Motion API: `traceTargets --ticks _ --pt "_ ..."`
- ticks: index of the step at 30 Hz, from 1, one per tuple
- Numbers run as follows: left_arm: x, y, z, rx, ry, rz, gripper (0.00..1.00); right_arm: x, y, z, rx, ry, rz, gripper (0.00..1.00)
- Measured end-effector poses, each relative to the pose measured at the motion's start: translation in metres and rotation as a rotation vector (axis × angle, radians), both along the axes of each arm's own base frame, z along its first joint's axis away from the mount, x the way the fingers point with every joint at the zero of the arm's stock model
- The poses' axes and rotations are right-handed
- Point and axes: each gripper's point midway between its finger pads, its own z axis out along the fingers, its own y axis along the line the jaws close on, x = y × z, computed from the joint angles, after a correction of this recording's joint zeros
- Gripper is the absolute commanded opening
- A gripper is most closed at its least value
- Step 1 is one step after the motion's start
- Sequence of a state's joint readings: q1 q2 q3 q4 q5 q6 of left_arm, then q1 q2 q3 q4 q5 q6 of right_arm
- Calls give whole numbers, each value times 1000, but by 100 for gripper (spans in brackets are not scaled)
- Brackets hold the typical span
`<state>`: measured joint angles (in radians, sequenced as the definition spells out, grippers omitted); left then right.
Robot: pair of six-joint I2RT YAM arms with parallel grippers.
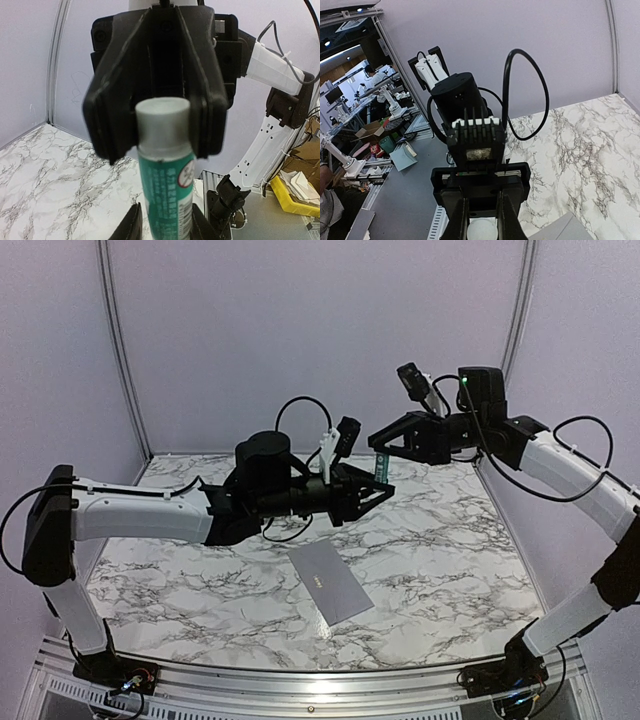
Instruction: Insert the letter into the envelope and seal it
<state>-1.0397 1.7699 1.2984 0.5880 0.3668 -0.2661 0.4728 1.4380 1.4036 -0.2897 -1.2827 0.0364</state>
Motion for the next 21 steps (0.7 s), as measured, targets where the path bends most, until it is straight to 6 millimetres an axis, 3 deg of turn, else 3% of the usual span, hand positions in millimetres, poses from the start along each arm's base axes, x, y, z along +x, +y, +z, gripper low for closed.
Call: traceTargets --ticks 2,8,15,18,21 --pt "0 -1 0 -4 4 -4 24 0 0 -2 -3 6 0 0" --pt "-3 -4 -3 -8 12 -28 16 0 0 -6 -7 14 -1 3" --pt "-2 -3 -2 -12 13 -31 14 5 -5 -6 -7 12 -18 31" --pt "2 0 -5 -14 14 -17 14 20 -21 -2 -4 10 -67 41" --pt "4 8 -24 19 35 -4 14 43 -46 5 1 -21 -157 45"
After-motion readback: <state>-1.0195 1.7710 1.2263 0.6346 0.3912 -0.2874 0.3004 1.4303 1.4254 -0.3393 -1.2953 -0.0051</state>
